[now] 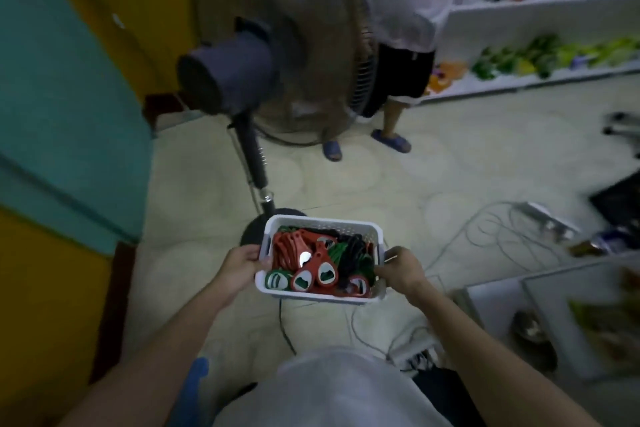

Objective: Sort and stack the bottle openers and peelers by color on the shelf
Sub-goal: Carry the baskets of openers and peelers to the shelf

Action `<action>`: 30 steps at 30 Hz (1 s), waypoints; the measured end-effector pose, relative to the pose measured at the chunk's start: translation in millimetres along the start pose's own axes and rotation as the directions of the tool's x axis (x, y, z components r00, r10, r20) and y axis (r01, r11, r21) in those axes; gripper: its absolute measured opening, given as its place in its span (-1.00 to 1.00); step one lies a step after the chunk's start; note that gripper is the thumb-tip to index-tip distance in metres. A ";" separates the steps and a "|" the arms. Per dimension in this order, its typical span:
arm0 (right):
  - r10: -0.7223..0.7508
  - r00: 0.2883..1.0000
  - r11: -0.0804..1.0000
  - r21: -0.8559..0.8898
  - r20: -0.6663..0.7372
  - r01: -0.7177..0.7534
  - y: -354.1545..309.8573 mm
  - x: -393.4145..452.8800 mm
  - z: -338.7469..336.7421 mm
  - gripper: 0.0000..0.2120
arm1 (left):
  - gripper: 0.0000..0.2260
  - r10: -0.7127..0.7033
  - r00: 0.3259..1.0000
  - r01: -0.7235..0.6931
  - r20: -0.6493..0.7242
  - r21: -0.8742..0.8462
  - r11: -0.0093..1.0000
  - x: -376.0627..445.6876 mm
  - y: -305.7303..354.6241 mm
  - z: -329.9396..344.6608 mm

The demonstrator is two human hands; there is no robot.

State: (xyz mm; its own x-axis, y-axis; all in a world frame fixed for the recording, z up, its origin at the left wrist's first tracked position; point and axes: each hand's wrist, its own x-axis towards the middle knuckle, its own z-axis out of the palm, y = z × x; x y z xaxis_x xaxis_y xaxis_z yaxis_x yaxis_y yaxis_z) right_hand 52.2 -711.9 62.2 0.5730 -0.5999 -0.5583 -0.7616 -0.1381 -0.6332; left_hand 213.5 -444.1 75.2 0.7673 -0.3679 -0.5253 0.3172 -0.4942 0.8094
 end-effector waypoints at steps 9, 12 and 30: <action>0.116 0.961 0.975 0.212 -0.250 -0.062 49.3 11.7 -165.5 -0.83 | -0.76 0.093 0.967 -0.127 0.237 0.129 0.983 49.9 138.2 156.9; 0.154 0.934 0.958 0.278 -0.322 -0.062 60.1 22.3 -209.0 -0.85 | -0.76 0.123 0.951 -0.174 0.282 0.163 0.971 69.2 177.4 204.4; 0.475 0.716 0.831 0.529 -0.512 -0.173 70.4 214.6 -452.5 -0.75 | -0.57 0.073 0.820 -0.153 0.567 0.094 0.984 303.7 402.3 539.7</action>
State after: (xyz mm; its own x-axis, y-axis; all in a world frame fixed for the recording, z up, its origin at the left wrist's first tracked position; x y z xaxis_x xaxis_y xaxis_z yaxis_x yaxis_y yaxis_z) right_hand -15.4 -1207.0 140.4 -0.1065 -0.8986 -0.4257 -0.5721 0.4056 -0.7129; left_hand 273.4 -1179.7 99.6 0.3365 -0.7848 -0.5204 0.1424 -0.5038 0.8520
